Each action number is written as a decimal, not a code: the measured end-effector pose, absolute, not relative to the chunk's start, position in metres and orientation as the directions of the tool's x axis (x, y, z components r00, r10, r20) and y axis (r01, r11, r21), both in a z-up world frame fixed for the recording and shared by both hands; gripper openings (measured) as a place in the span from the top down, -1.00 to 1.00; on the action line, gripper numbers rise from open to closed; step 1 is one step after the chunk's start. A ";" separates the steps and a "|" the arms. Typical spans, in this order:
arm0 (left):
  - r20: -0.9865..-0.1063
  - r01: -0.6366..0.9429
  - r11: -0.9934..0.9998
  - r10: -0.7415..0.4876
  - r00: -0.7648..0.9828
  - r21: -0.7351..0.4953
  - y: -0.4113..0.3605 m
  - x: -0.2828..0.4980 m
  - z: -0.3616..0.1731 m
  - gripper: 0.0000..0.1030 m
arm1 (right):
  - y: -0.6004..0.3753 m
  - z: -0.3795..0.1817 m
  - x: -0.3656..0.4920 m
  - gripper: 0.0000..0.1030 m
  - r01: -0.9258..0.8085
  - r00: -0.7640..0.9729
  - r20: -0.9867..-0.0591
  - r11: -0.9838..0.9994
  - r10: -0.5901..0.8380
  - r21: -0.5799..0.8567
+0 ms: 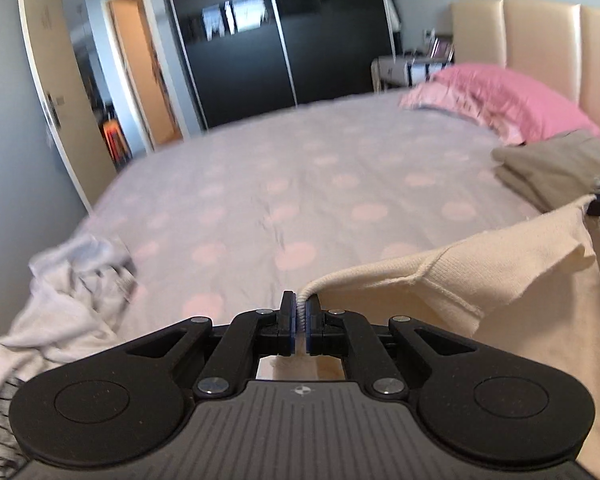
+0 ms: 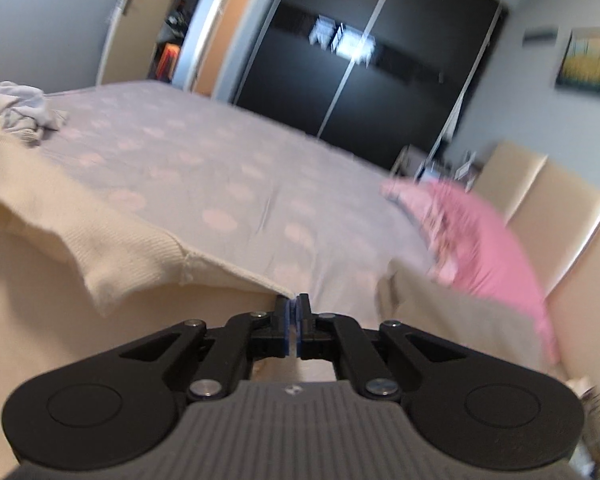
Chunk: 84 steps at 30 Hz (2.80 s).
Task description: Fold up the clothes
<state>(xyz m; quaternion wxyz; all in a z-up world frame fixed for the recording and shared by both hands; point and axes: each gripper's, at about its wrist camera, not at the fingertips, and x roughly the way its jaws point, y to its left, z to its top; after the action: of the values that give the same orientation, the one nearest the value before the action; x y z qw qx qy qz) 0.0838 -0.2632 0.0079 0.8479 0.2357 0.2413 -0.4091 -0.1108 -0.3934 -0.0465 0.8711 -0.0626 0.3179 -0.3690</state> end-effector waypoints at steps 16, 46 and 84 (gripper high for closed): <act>-0.813 0.844 0.486 -0.382 0.440 0.229 -0.351 0.142 -0.141 0.92 | -0.496 -0.187 -0.029 0.92 0.570 0.402 -0.764 0.791 -0.505 -0.223; -0.747 0.919 -0.155 -0.639 0.187 0.363 -0.352 0.101 -0.128 0.19 | -0.491 -0.155 -0.011 0.20 0.120 0.652 -0.722 0.972 -0.231 -0.202; -0.710 0.981 0.190 -0.695 0.114 -0.028 -0.364 0.159 -0.084 0.98 | -0.503 -0.117 -0.019 0.95 0.348 0.709 -0.637 0.936 -0.303 -0.058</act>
<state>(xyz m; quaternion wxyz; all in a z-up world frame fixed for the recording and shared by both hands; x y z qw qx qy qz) 0.1587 -0.3644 -0.0841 0.7085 0.2346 0.3049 -0.5916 -0.0186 -0.5029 -0.1170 0.9238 0.0331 0.3382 -0.1763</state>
